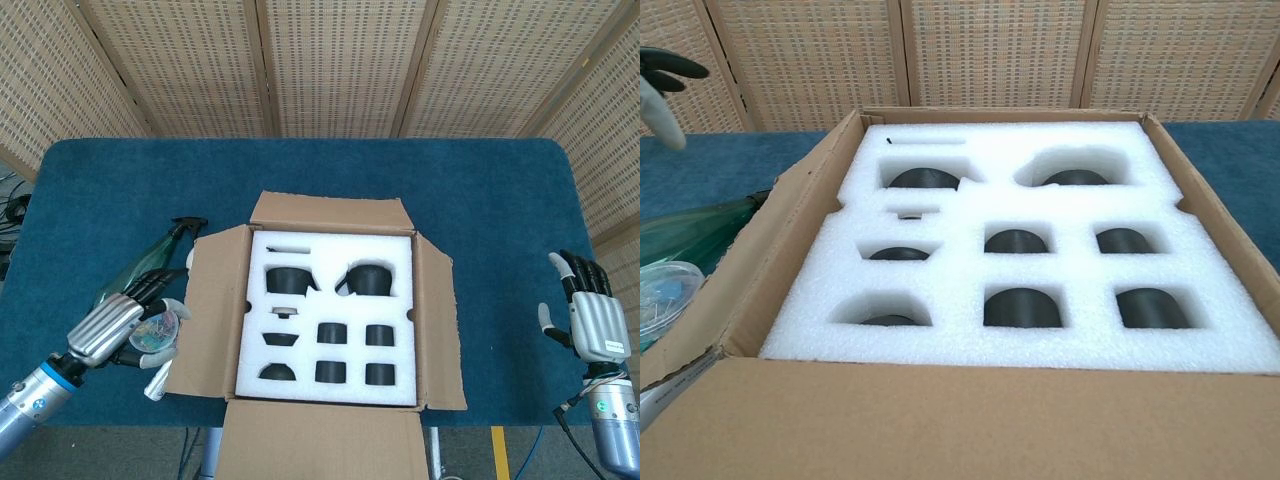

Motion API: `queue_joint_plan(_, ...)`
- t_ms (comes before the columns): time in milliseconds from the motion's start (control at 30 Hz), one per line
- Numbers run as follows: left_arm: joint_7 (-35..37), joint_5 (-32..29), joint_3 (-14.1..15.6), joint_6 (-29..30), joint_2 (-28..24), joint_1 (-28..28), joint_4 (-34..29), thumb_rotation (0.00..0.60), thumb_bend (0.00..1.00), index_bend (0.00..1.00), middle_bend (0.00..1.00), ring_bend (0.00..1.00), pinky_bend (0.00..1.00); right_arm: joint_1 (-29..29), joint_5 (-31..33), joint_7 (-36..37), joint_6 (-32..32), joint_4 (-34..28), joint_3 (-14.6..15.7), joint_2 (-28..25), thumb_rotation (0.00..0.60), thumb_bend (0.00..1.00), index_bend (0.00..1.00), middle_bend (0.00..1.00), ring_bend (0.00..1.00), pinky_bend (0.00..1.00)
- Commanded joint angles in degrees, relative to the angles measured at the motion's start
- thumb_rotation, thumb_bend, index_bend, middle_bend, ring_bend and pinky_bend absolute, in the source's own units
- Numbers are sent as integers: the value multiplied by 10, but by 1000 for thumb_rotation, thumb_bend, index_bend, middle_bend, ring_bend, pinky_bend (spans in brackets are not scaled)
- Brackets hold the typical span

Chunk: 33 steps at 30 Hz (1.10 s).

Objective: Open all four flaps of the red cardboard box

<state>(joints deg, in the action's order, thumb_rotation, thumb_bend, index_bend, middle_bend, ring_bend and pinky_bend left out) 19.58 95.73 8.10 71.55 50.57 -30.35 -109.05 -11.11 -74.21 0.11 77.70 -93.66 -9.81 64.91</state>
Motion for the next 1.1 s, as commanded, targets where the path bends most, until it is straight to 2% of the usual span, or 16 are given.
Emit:
queue_joint_plan(33,-81,-55,-22,50,39,58,28,235,208,338,0,0,0,1,1,-3,0,3,1,2,600,542,79,57,0,0)
queue_joint_plan(233,-157,-96,-32,104,73,112,58,254,207,331,0,0,0,1,0,-13,1,9,5,9,600,543,75,53,0,0)
queue_joint_plan(400,-189,-117,-39,143,93,151,80,268,207,330,0,0,0,6,-4,-26,10,9,9,14,600,543,72,52,0,0)
queue_joint_plan(500,-205,-118,-39,157,101,168,92,300,206,330,0,0,0,10,-4,-34,16,8,11,17,600,543,72,51,0,0)
queue_joint_plan(833,-223,-106,-32,190,121,219,107,323,206,330,0,0,0,29,-24,-45,40,9,28,22,600,543,72,51,0,0)
queue_joint_plan(1100,-228,-107,-31,189,122,240,112,326,206,330,0,0,0,43,-26,-41,51,10,34,24,600,543,72,51,0,0)
